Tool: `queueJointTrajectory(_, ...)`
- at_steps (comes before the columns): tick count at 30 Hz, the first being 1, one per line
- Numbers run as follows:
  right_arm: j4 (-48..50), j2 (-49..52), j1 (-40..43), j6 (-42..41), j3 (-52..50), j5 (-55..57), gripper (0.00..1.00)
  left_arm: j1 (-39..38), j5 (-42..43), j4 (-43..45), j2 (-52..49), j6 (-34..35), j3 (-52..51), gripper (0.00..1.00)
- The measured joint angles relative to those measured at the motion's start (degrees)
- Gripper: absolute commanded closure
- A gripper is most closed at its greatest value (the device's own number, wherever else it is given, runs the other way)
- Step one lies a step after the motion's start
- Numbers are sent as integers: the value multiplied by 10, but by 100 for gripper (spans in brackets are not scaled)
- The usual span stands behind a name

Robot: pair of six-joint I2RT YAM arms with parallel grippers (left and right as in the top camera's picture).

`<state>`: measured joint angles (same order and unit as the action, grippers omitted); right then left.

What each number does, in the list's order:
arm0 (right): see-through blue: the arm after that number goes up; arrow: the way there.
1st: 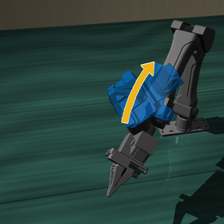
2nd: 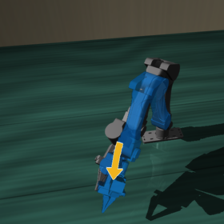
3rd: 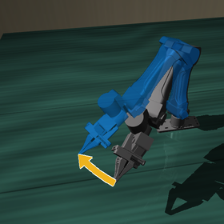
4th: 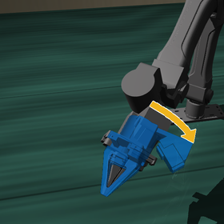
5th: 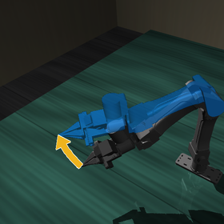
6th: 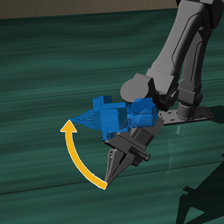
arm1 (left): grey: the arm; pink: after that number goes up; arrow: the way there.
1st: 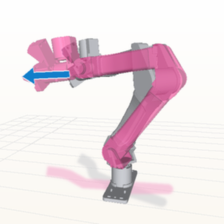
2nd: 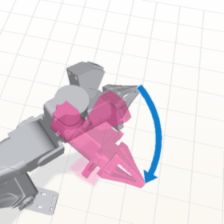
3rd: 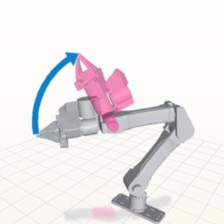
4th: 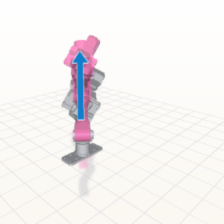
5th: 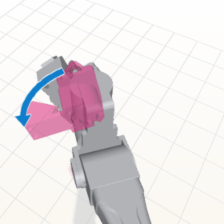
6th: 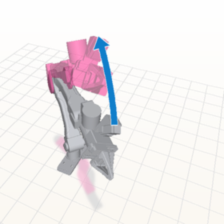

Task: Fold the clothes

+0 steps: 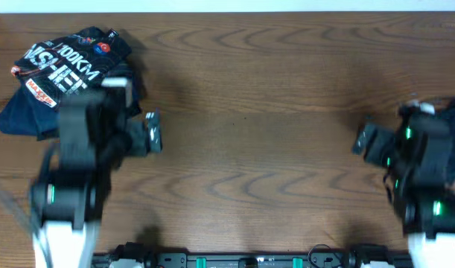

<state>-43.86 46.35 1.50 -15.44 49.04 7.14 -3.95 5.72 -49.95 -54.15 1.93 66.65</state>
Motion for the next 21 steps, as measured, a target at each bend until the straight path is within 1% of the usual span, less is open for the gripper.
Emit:
queueJointTrajectory(3,-1,-85,-2,-5,-51,27,1,0,-7,49,89,3,-71,2)
queueJointTrajectory(5,-8,-121,-2,-7,-70,36,1,0,-10,79,139,7,-110,2)
queueJointTrajectory(8,-41,-152,-2,-7,-80,43,1,0,-12,78,177,9,-134,2)
queueJointTrajectory(16,-128,-160,-2,-7,-83,50,1,0,-14,26,198,9,-138,2)
queueJointTrajectory(21,-159,-160,-2,-7,-83,52,1,0,-14,6,198,10,-138,2)
